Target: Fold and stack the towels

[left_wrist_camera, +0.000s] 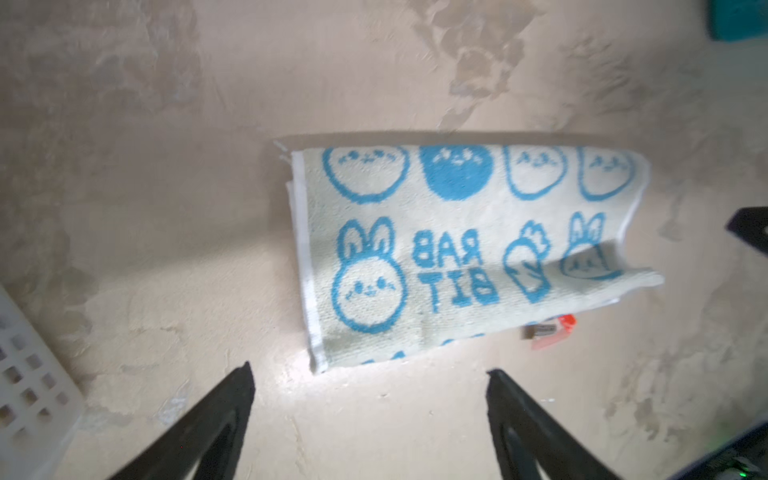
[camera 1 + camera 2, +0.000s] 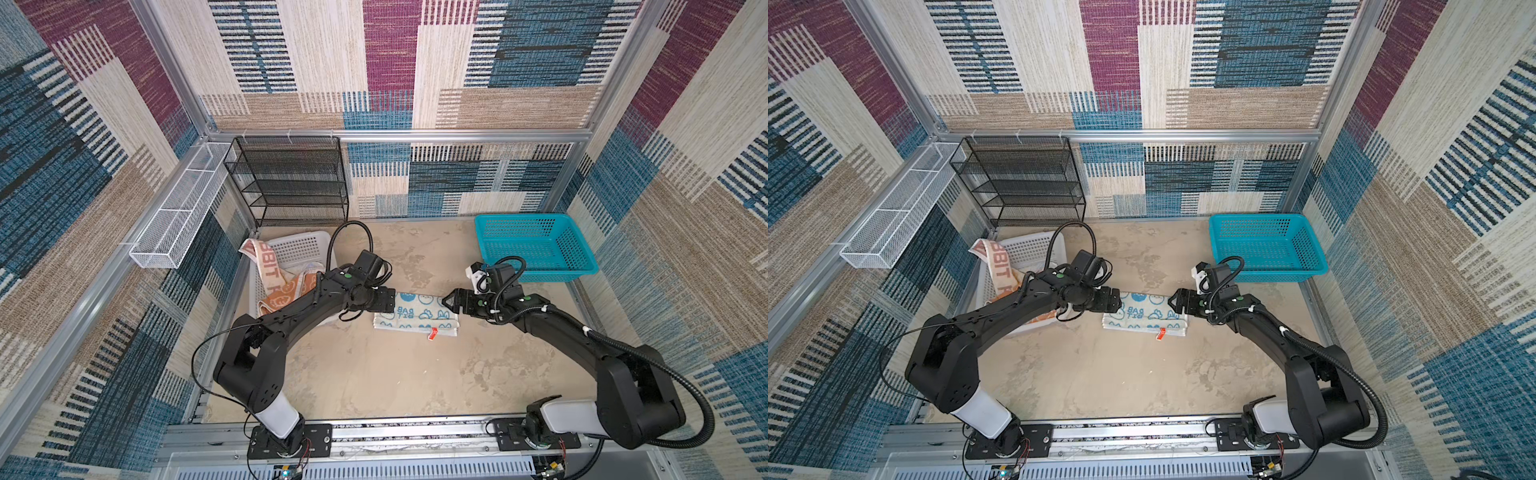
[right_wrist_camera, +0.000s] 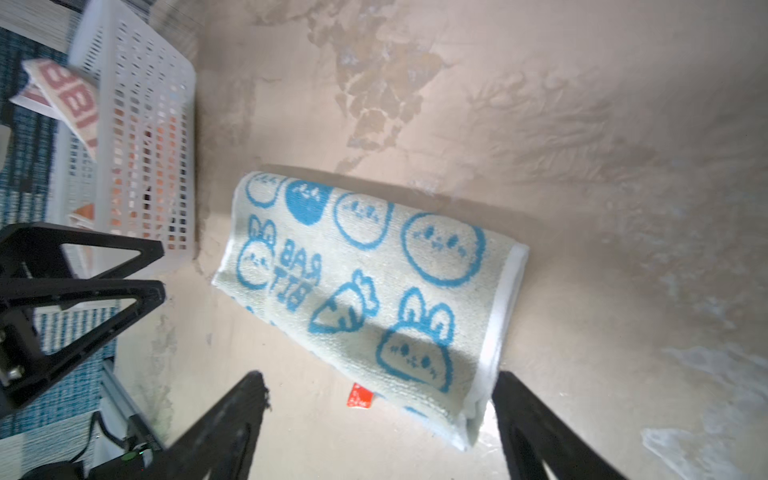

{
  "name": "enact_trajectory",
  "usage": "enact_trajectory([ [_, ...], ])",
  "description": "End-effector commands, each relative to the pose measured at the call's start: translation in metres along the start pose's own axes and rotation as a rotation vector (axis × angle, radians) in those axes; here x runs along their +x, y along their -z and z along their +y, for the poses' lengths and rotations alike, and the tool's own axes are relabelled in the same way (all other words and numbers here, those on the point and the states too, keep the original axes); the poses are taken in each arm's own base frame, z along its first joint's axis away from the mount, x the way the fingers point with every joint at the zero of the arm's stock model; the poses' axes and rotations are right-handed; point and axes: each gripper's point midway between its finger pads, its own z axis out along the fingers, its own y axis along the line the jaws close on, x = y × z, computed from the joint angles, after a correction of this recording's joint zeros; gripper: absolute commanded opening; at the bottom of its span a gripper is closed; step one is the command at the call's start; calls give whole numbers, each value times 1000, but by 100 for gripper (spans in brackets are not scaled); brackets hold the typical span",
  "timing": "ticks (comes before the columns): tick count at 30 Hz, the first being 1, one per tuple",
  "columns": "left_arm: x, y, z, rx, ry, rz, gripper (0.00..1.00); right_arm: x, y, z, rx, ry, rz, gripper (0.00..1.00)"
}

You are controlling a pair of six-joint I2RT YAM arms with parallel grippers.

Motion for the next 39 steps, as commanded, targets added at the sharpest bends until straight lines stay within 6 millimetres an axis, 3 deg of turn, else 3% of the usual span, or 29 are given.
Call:
enact_trajectory([
  [1, -6, 0, -25, 145, 106, -19, 95, -2, -1, 24, -145, -57, -10, 98],
  [5, -10, -13, -41, 248, 175, -20, 99, 7, -9, 33, -243, -97, -1, 99],
  [8, -6, -24, -35, 225, 184, -5, 100, 16, -16, 27, -246, -114, 23, 99],
  [12, 10, -44, -27, 202, 183, 47, 100, 37, -19, 30, -285, -110, 73, 99],
  [15, 24, -55, -15, 159, 180, 79, 100, 52, -22, 21, -265, -117, 102, 99],
  [19, 37, -62, -6, 128, 175, 105, 100, 70, -23, 11, -246, -132, 131, 99],
  [25, 39, -63, 0, 96, 157, 112, 100, 89, -29, -7, -197, -155, 165, 99],
  [30, 30, -52, -7, 116, 133, 96, 99, 74, -25, -1, -181, -117, 141, 99],
  [35, 6, -13, -18, 126, 98, 14, 99, 34, -8, 12, -135, -42, 59, 99],
  [39, -6, 0, -6, 37, 68, -19, 99, 4, -9, -5, 15, -9, 23, 99],
])
